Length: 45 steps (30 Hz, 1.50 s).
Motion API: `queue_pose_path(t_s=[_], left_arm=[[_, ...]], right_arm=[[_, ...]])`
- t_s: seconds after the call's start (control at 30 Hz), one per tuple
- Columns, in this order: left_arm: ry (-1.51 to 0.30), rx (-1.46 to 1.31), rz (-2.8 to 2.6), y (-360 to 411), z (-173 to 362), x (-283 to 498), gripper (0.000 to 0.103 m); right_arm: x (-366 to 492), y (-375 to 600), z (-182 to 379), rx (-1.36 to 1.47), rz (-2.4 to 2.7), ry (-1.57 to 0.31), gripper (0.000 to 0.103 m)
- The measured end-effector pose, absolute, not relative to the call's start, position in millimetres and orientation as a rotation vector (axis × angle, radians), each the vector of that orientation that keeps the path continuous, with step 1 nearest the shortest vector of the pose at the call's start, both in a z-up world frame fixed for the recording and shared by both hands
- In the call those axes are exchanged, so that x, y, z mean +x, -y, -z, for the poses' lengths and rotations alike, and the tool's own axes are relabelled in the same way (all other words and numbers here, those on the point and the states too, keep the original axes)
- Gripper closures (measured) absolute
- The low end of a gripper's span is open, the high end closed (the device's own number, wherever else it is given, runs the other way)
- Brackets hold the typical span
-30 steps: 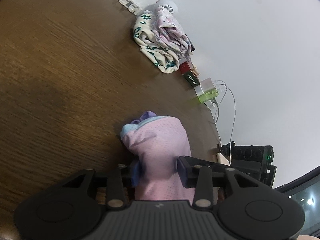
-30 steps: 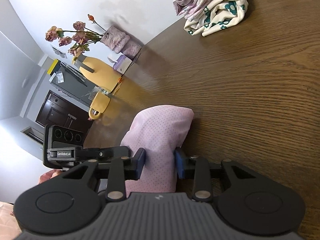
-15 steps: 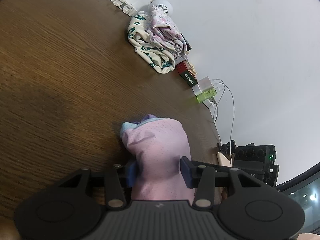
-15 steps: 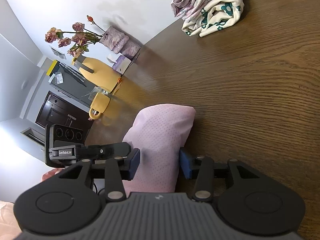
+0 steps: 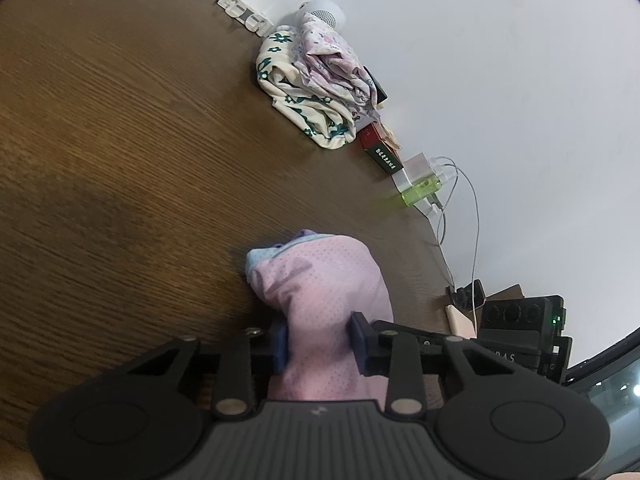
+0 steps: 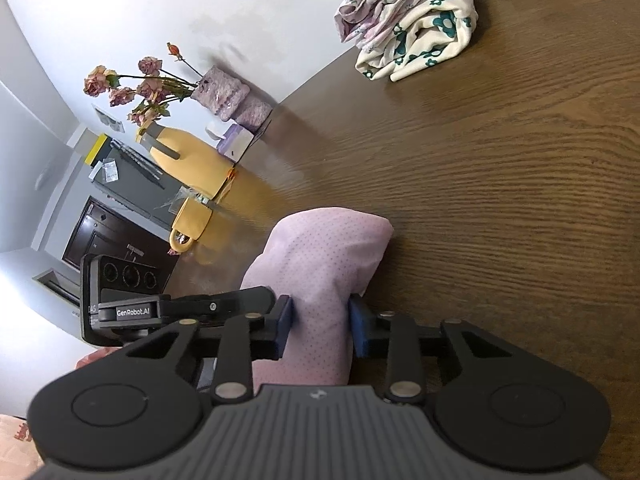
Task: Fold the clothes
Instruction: 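Carry the pink bundle with both grippers toward the clothes stack, then lower the pink bundle onto the clothes stack with both grippers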
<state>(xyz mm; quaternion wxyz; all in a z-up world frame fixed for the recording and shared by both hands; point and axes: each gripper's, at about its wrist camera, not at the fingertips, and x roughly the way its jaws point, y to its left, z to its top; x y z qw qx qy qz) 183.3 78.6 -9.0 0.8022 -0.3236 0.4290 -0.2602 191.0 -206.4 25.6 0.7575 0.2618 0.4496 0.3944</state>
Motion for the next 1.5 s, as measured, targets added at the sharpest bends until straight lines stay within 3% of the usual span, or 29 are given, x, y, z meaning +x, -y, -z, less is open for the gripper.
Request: queue_pose_path(t_s=[0.23, 0.87, 1.5], left_arm=[[-0.901, -0.667, 0.558, -76, 9, 181, 0.079], [-0.83, -0.682, 0.591, -74, -4, 182, 0.083], [-0.675, -0.543, 0.624, -55, -90, 241, 0.083]], right_arm=[[186, 205, -23, 0.586, -0.829, -0.957, 0.081], [176, 209, -33, 0.638, -0.801, -0.87, 0.084], [219, 216, -107, 0.626, -0.762, -0.689, 0.084]])
